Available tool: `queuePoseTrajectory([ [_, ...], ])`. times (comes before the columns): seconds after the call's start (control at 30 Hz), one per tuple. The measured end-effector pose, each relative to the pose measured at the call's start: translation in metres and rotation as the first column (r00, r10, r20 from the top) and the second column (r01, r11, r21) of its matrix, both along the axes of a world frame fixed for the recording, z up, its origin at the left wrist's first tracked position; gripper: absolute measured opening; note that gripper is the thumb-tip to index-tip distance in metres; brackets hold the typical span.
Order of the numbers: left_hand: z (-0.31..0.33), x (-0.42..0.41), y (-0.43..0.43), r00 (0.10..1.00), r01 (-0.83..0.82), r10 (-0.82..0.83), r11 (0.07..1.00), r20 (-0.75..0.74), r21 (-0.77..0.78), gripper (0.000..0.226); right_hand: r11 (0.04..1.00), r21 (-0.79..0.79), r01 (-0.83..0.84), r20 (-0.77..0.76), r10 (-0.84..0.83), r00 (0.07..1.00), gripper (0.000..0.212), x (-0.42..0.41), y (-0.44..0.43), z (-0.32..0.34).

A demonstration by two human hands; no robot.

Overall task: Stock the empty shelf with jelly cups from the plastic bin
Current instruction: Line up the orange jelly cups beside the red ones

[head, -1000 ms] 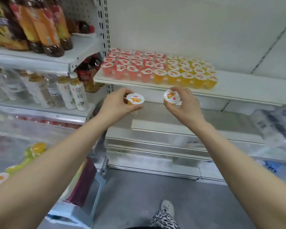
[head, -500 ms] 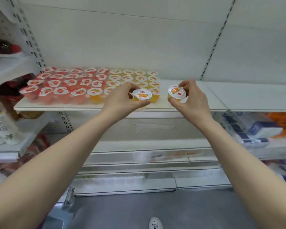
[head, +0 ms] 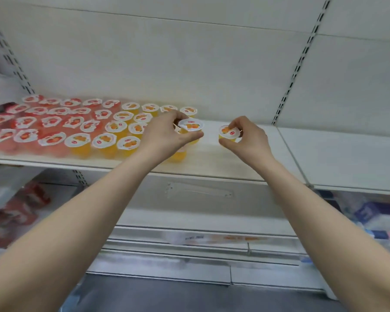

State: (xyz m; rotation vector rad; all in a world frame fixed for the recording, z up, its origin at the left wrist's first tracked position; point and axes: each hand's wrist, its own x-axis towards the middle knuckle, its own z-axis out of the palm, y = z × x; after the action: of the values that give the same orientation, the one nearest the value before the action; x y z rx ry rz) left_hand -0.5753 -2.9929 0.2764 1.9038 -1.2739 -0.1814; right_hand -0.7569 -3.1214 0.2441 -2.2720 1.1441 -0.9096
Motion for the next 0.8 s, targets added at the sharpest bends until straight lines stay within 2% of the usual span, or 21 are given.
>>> queuePoseTrajectory([
  [0.53, 0.003, 0.052, -0.043, 0.984, -0.175, 0.175, 0.985, -0.036, 0.014, 0.057, 0.995, 0.052, -0.086, -0.045, 0.088, 0.995, 0.032, 0.079, -0.092, -0.033],
  [0.8, 0.001, 0.058, -0.05, 0.987, -0.16, 0.16, 0.987, 0.0, 0.017, 0.055, 0.995, 0.06, -0.078, -0.018, 0.079, 0.997, 0.032, 0.101, -0.114, -0.033],
])
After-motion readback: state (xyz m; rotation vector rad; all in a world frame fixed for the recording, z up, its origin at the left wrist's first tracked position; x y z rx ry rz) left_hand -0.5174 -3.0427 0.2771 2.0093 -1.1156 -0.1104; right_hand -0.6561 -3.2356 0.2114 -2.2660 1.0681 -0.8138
